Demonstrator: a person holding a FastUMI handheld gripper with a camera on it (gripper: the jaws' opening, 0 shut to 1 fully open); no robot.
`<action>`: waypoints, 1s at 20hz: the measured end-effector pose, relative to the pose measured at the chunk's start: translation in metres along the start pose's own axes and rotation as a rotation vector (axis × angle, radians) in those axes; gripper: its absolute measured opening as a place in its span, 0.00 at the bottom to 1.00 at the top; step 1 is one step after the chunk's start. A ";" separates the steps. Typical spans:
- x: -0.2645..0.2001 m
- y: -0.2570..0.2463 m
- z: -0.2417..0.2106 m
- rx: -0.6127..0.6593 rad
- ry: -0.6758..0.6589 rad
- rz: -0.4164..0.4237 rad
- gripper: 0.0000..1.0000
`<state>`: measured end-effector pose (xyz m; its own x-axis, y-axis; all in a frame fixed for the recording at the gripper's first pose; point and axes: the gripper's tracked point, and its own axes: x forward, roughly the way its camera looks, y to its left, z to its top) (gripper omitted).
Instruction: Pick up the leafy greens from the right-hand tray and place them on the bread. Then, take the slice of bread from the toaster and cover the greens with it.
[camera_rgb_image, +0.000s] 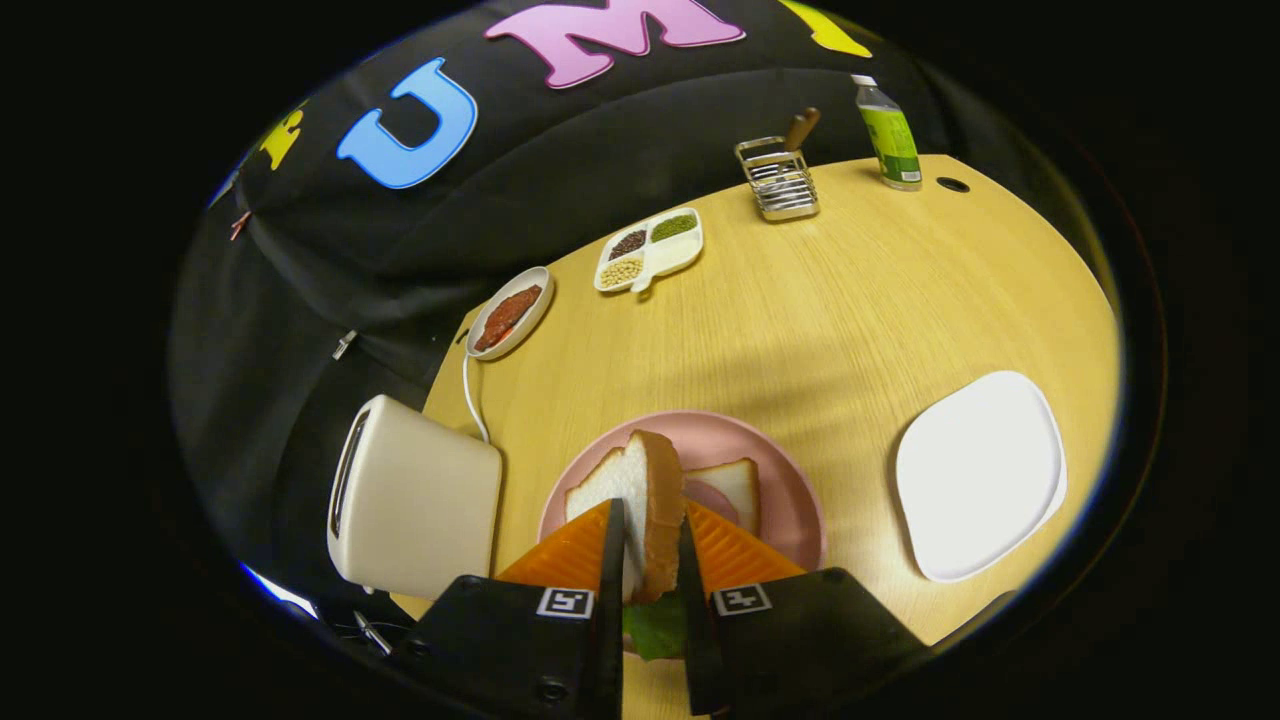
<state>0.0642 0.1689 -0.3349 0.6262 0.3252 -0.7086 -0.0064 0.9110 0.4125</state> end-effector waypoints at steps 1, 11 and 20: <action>-0.002 -0.005 0.000 -0.018 -0.008 -0.011 0.33; -0.044 -0.044 0.009 -0.171 -0.095 -0.194 0.99; -0.170 -0.025 0.094 -0.249 -0.385 -0.273 0.99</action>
<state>0.0311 0.0671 -0.1705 0.8717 -0.0061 -0.4900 0.0414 0.9973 0.0612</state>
